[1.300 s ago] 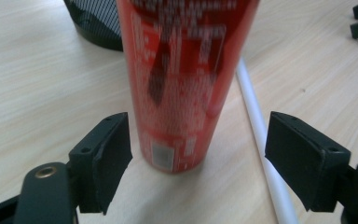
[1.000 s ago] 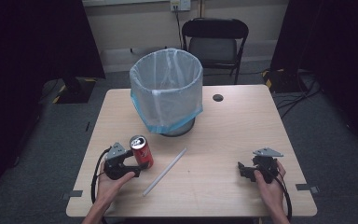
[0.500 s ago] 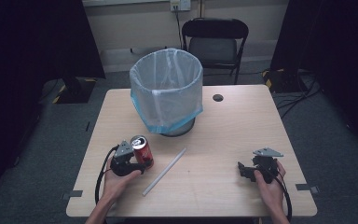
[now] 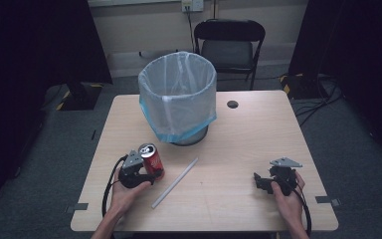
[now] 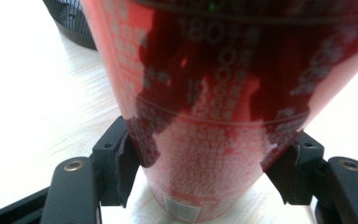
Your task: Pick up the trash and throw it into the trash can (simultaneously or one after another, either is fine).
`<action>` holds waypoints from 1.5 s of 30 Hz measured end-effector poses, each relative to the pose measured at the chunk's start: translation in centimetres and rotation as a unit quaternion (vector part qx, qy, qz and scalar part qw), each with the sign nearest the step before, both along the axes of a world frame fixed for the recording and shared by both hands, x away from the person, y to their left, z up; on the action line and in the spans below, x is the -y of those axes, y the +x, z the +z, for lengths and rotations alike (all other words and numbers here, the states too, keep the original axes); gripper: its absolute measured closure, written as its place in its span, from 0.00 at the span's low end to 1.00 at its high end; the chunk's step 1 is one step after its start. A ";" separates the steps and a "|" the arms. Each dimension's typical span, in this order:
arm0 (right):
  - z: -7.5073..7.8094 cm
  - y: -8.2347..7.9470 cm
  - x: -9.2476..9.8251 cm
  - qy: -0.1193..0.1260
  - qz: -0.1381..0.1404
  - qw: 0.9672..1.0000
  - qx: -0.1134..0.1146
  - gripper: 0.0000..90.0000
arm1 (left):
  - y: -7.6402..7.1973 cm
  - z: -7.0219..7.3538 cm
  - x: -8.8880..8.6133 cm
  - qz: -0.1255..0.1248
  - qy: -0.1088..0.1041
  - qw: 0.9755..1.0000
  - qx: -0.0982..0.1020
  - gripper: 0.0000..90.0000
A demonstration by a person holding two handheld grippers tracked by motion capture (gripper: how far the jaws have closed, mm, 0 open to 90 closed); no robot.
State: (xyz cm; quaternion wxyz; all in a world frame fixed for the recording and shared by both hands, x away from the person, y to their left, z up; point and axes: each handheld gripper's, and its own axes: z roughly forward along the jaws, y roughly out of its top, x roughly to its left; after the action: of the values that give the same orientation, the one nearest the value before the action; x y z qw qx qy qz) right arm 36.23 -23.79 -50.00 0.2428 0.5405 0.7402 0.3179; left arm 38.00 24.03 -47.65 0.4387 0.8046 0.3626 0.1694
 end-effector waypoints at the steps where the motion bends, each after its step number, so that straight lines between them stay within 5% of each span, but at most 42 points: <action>1: 0.0 0.0 0.0 0.000 0.000 1.000 0.000 0.12 | 0.0 0.1 0.0 -0.001 0.001 1.000 0.001 0.38; 18: 0.0 0.0 0.0 0.000 0.000 1.000 0.000 0.12 | -0.6 1.2 -0.5 -0.003 -0.034 0.999 -0.012 0.38; 32: 0.0 0.0 0.0 0.000 0.000 1.000 0.000 0.12 | -1.2 3.1 -1.0 -0.005 -0.064 0.998 0.007 0.38; 45: 0.0 0.0 0.0 0.000 -0.001 1.000 0.000 0.12 | -1.2 5.4 -1.1 -0.005 -0.070 0.997 0.030 0.38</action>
State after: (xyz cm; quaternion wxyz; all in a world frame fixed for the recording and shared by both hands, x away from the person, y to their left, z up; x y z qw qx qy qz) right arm 36.22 -23.78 -49.99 0.2427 0.5411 0.7398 0.3177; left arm 36.77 25.09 -42.22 0.5054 0.7683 0.3562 0.1654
